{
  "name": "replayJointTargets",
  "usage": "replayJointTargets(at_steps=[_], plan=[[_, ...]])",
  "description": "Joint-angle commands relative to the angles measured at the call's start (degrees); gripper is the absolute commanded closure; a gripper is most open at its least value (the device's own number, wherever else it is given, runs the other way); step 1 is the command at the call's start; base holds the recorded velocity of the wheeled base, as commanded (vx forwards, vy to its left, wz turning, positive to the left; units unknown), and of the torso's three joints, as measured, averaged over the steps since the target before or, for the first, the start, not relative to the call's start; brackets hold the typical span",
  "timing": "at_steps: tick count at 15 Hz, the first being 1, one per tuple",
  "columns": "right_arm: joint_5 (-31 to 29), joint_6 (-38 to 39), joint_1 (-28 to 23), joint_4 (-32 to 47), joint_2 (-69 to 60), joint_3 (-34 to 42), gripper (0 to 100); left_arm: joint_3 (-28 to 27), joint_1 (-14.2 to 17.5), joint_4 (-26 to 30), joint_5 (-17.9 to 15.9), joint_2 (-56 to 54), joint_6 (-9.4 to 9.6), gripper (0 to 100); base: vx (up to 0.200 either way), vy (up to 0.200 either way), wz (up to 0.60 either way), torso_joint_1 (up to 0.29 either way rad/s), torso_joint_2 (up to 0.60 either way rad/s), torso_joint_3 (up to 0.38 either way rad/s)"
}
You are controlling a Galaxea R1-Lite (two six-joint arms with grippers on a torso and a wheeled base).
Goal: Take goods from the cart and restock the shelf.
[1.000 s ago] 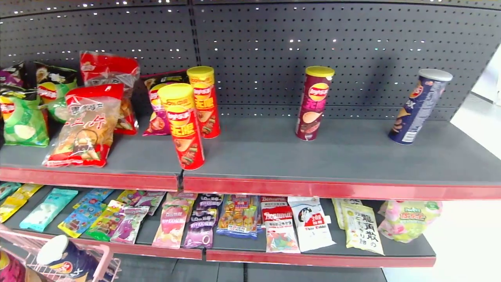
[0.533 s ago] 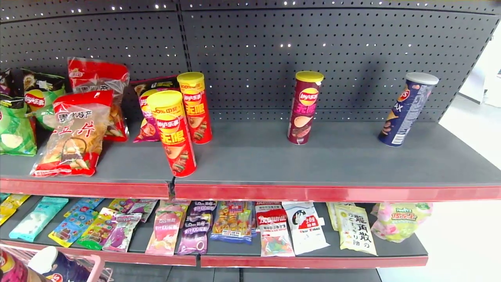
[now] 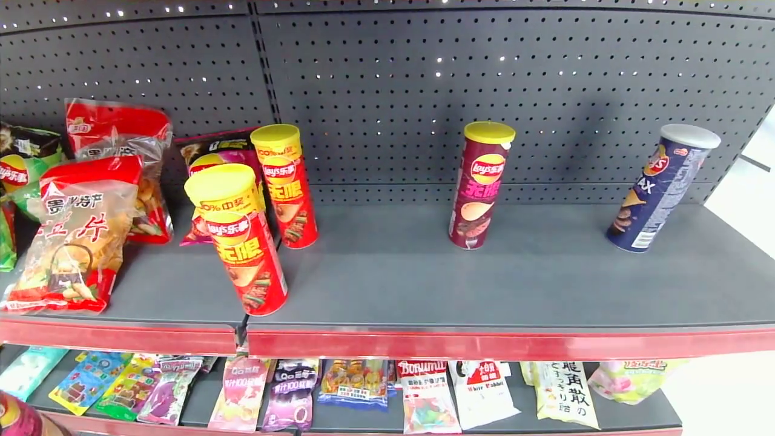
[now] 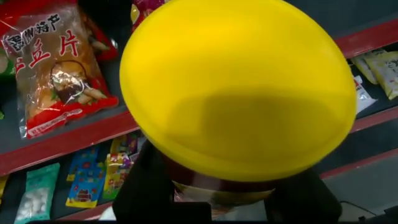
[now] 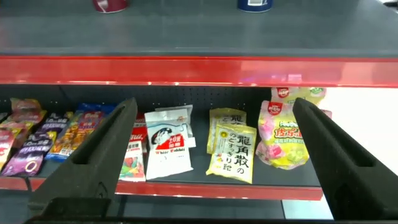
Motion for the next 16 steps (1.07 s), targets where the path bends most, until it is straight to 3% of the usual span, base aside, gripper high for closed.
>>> replayJointTargets(at_steps=[1, 3, 4, 5, 6, 7, 9, 10, 13, 16], plan=[[0.06, -0.15, 0.04, -0.01, 0.06, -0.04, 0, 2.15, -0.13, 0.18, -0.17, -4.12, 0.10, 100, 0.000, 0.000, 0.00, 0.000, 0.00, 0.000], [0.59, -0.24, 0.04, 0.08, 0.06, -0.13, 0, 2.86, -0.84, 0.10, -2.54, -5.53, 0.01, 100, 0.000, 0.000, 0.00, 0.000, 0.00, 0.000], [3.93, 0.46, 1.01, -0.01, 6.48, -7.69, 0, 2.24, -0.84, 0.10, -3.59, -5.00, -1.04, 100, 0.000, 0.000, 0.00, 0.000, 0.00, 0.000], [4.37, 3.54, 1.18, -0.10, 18.17, -16.74, 0, 1.63, -1.10, -0.17, -4.30, -3.94, -3.85, 100, 0.000, 0.000, 0.00, 0.000, 0.00, 0.000], [6.39, 8.02, 2.24, 0.08, 29.86, -27.20, 0, 0.92, -1.28, -1.31, -8.16, -1.92, -9.74, 100, 0.000, 0.000, 0.00, 0.000, 0.00, 0.000], [10.17, 5.83, 4.70, 0.08, 35.22, -30.19, 0, 1.28, -1.28, -2.72, -9.39, -0.25, -10.45, 100, 0.000, 0.000, 0.00, 0.000, 0.00, 0.000], [12.37, 0.11, 6.90, -3.96, 46.47, -32.21, 0, 1.45, -1.10, -3.68, -7.99, 1.59, -10.36, 100, 0.000, 0.000, 0.00, 0.000, 0.00, 0.000], [14.04, -0.06, 7.78, -10.03, 52.97, -32.82, 0, 1.63, -1.10, -3.68, -6.32, 2.91, -10.27, 100, 0.000, 0.000, 0.00, 0.000, 0.00, 0.000], [22.39, -0.94, 8.74, -24.00, 70.82, -35.90, 0, 1.45, -1.28, -3.77, -6.58, 4.93, -10.53, 100, 0.000, 0.000, 0.00, 0.000, 0.00, 0.000], [28.63, -1.12, 8.74, -25.32, 81.80, -42.40, 0, 0.84, -1.37, -4.65, -10.89, 7.48, -10.71, 100, 0.000, 0.000, 0.00, 0.000, 0.00, 0.000]])
